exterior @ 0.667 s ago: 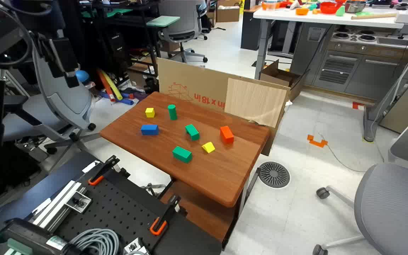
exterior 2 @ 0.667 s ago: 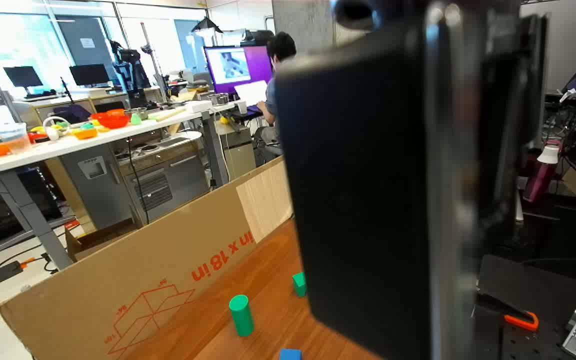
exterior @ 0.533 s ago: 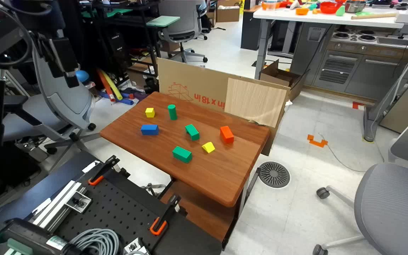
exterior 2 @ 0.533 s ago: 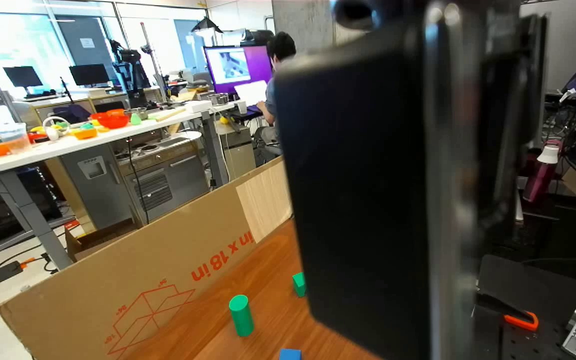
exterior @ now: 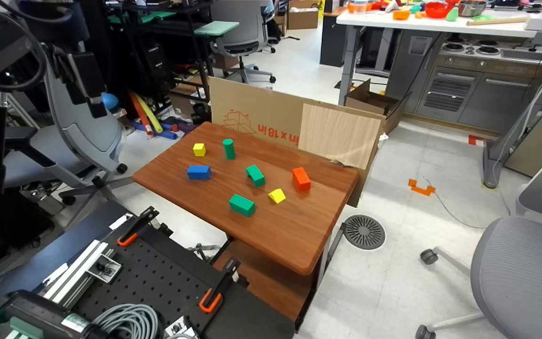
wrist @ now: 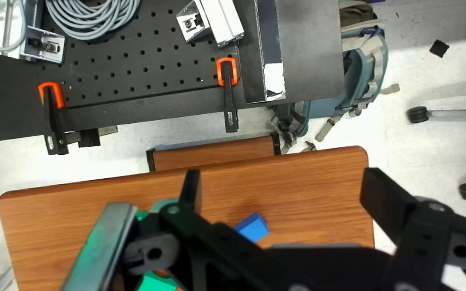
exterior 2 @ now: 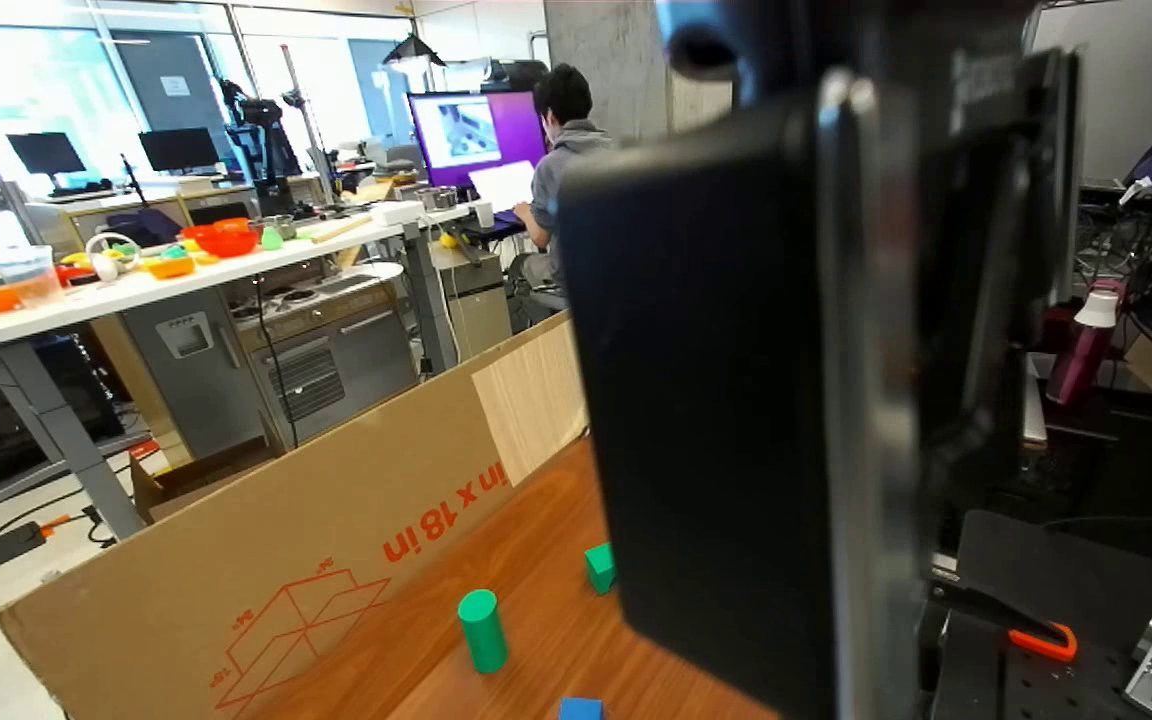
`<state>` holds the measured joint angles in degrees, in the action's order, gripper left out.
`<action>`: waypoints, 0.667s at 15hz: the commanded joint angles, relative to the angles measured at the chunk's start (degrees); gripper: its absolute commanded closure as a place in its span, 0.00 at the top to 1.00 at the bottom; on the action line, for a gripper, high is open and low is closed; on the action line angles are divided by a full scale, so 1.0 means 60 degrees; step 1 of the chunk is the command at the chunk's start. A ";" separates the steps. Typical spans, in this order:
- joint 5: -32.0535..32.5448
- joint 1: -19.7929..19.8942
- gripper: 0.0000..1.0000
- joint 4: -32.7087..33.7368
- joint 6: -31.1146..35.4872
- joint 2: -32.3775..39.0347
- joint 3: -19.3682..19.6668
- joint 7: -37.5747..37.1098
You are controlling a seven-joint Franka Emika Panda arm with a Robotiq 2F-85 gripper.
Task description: Move the cylindrical block to the right
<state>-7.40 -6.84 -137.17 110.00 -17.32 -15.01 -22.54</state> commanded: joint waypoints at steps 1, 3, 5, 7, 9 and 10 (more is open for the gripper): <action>-0.0063 0.0092 1.00 0.0148 0.0435 0.0676 0.0392 0.0187; -0.0261 0.0240 1.00 0.0225 0.0696 0.1136 0.0672 0.0079; -0.0102 0.0388 1.00 0.0290 0.1408 0.1629 0.0906 -0.0040; 0.0084 0.0488 1.00 0.0504 0.2087 0.2287 0.1053 -0.0226; 0.0413 0.0533 1.00 0.0762 0.2756 0.2972 0.1165 -0.0526; 0.0671 0.0534 1.00 0.0960 0.3036 0.3362 0.1217 -0.0653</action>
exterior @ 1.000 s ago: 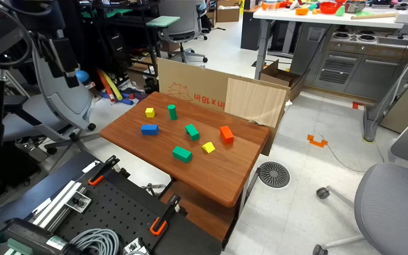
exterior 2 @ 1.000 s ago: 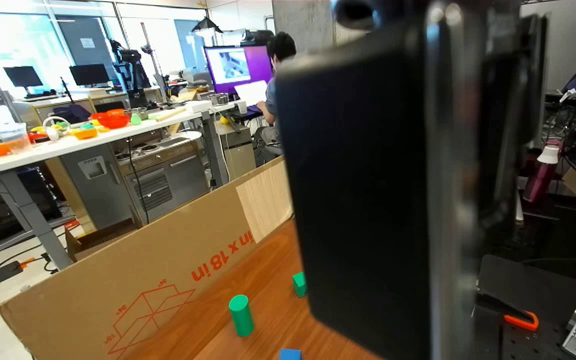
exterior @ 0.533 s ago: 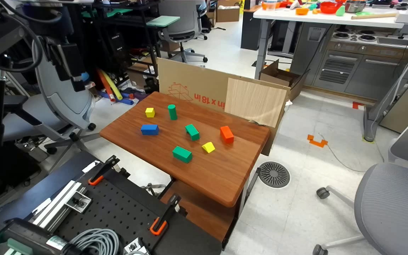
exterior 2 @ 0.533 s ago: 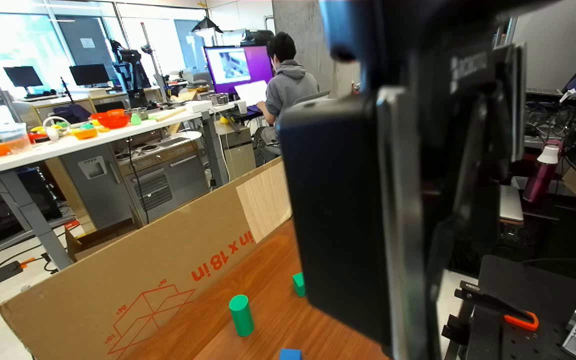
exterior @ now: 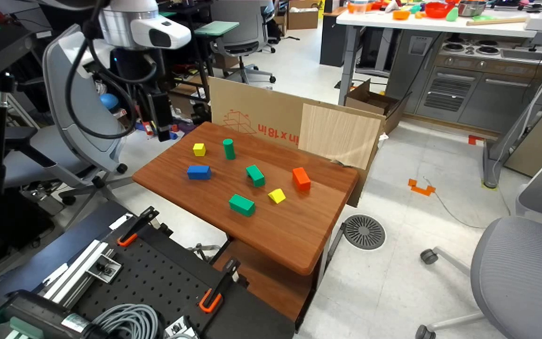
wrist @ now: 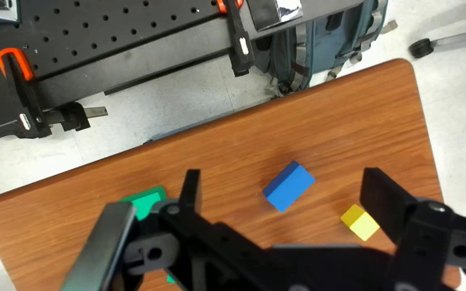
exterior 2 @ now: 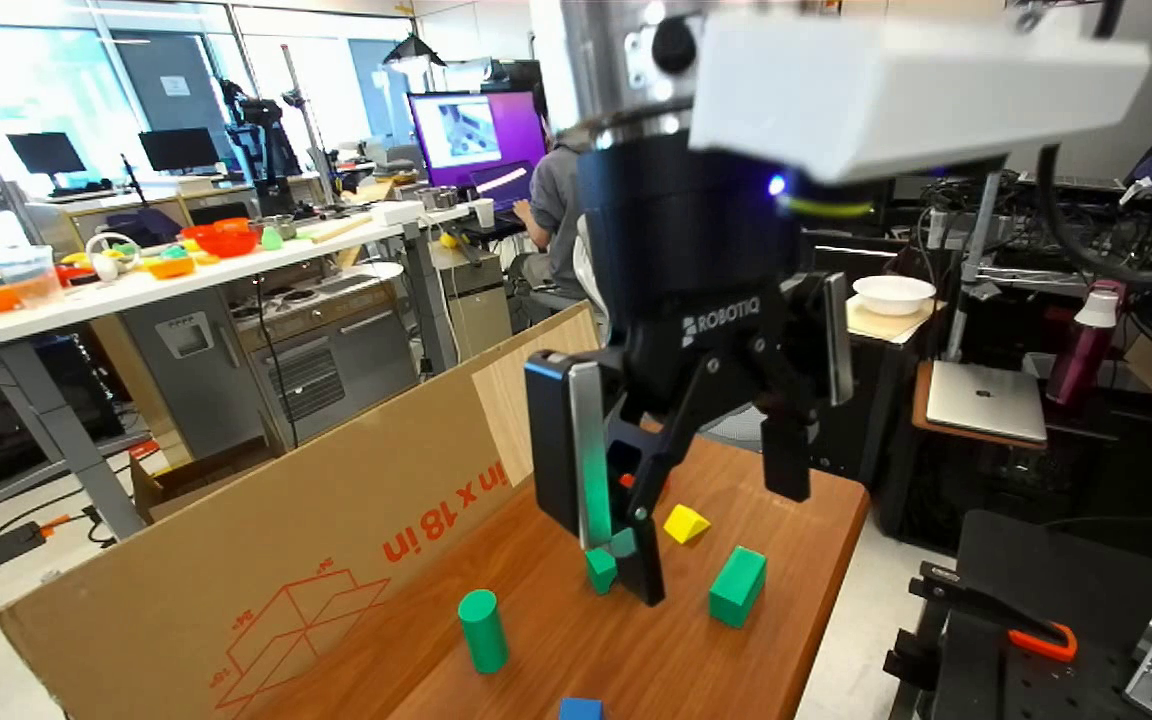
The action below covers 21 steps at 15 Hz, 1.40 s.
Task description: Move the cylindrical block to the right
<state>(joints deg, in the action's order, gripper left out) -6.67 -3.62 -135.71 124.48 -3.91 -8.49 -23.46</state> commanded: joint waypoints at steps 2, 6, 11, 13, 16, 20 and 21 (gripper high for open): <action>0.1005 -0.0090 1.00 0.1212 0.0960 0.1868 0.0266 -0.0776; 0.1880 -0.0365 1.00 0.2527 0.0928 0.3167 0.0595 -0.1325; 0.1933 -0.0731 1.00 0.4193 0.0803 0.4570 0.0932 -0.1156; 0.1916 -0.0869 1.00 0.4802 0.0677 0.5089 0.1059 -0.1047; 0.1902 -0.1062 1.00 0.5667 0.0554 0.5833 0.1227 -0.0925; 0.1931 -0.1277 1.00 0.6655 0.0331 0.6627 0.1450 -0.0789; 0.1931 -0.1318 1.00 0.6856 0.0283 0.6790 0.1484 -0.0746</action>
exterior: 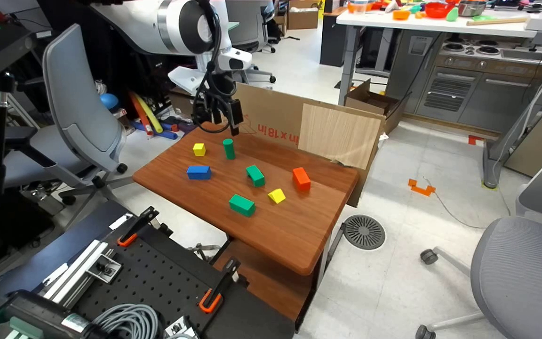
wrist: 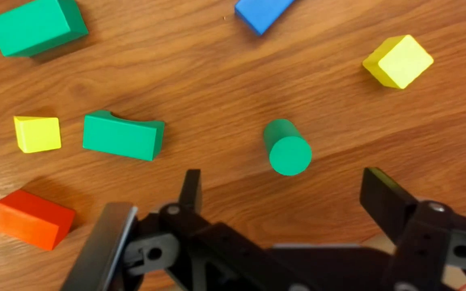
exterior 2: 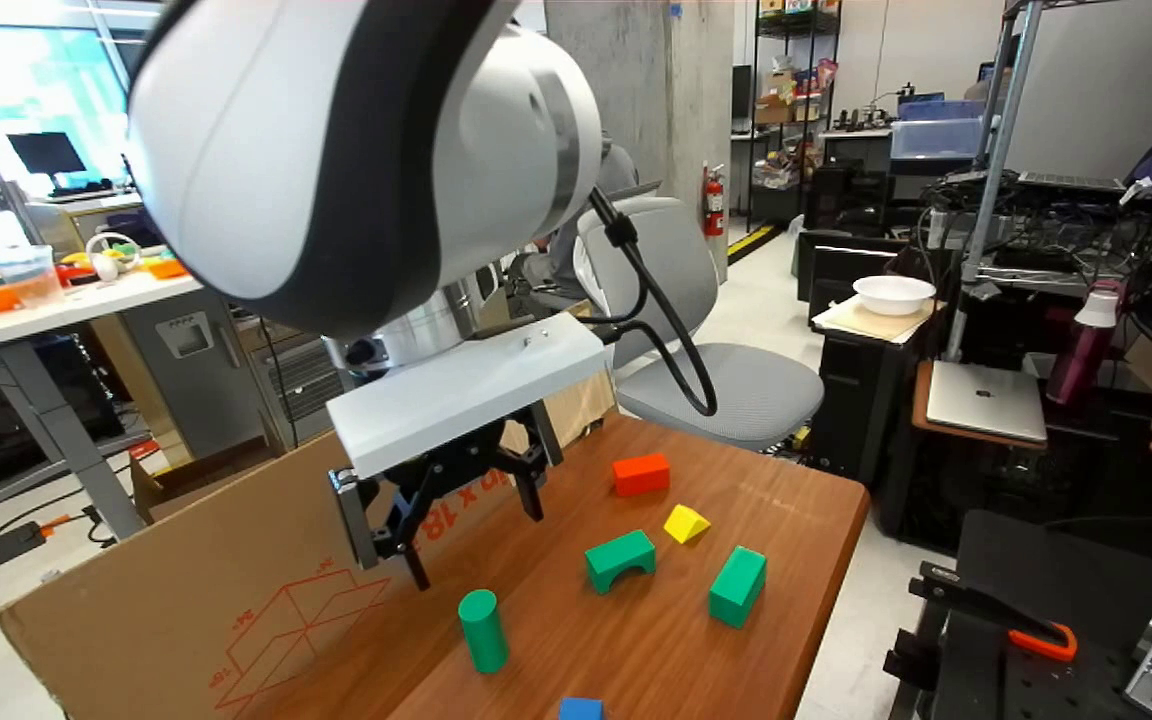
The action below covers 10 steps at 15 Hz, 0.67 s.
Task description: Move the cylindrical block to the right
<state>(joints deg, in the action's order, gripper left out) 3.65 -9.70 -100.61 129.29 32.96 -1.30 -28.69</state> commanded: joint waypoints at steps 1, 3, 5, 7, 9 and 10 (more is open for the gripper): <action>0.0198 -0.0336 1.00 0.1191 -0.0578 0.0801 0.0292 0.0184; 0.0219 -0.0418 1.00 0.1539 -0.0762 0.1069 0.0326 0.0256; 0.0119 -0.0438 1.00 0.1897 -0.0993 0.1338 0.0272 0.0438; 0.0101 -0.0476 1.00 0.2218 -0.1224 0.1581 0.0270 0.0525; 0.0071 -0.0479 1.00 0.2517 -0.1452 0.1813 0.0261 0.0630; 0.0071 -0.0485 1.00 0.2662 -0.1604 0.1942 0.0267 0.0655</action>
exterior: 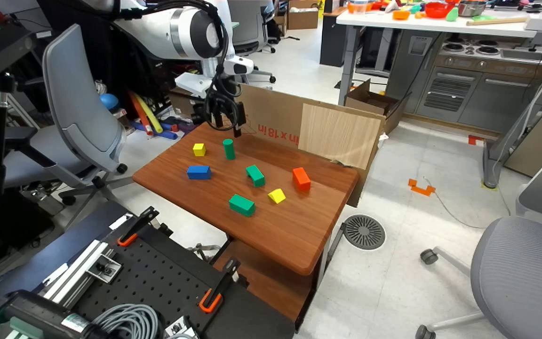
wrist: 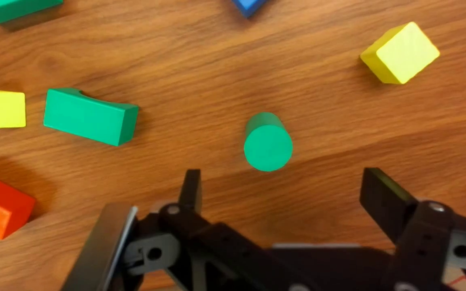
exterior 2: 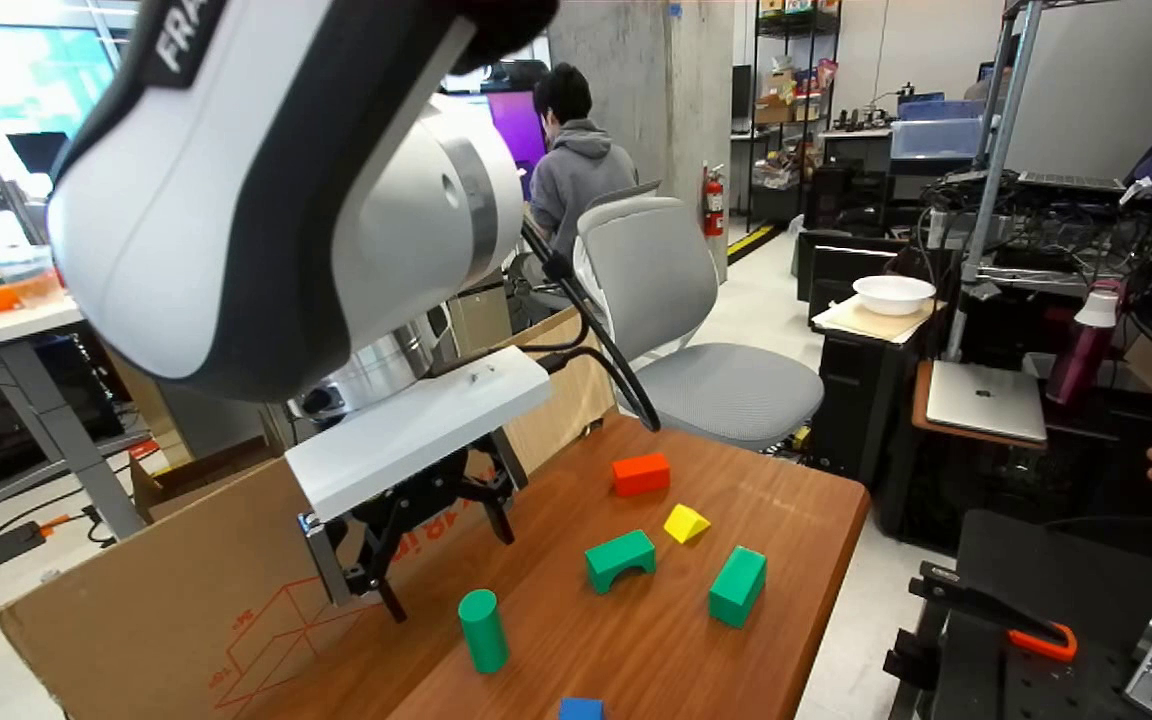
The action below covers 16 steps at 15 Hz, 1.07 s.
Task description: Move the cylindrical block to the right
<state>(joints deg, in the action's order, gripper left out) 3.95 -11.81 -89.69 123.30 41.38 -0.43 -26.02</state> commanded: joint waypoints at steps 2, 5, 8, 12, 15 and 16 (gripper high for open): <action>0.0042 -0.0161 1.00 0.1088 -0.0823 0.0781 0.0138 0.0238; 0.0080 -0.0225 1.00 0.1377 -0.1143 0.1091 0.0148 0.0279; 0.0114 -0.0302 1.00 0.1631 -0.1408 0.1349 0.0171 0.0274; 0.0230 -0.0402 1.00 0.1999 -0.1704 0.1613 0.0285 0.0209; 0.0372 -0.0454 0.65 0.2325 -0.1953 0.1789 0.0405 0.0169; 0.0429 -0.0465 0.58 0.2426 -0.2051 0.1846 0.0433 0.0166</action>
<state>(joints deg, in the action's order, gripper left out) 4.99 -13.22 -79.67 114.47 50.07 0.58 -24.93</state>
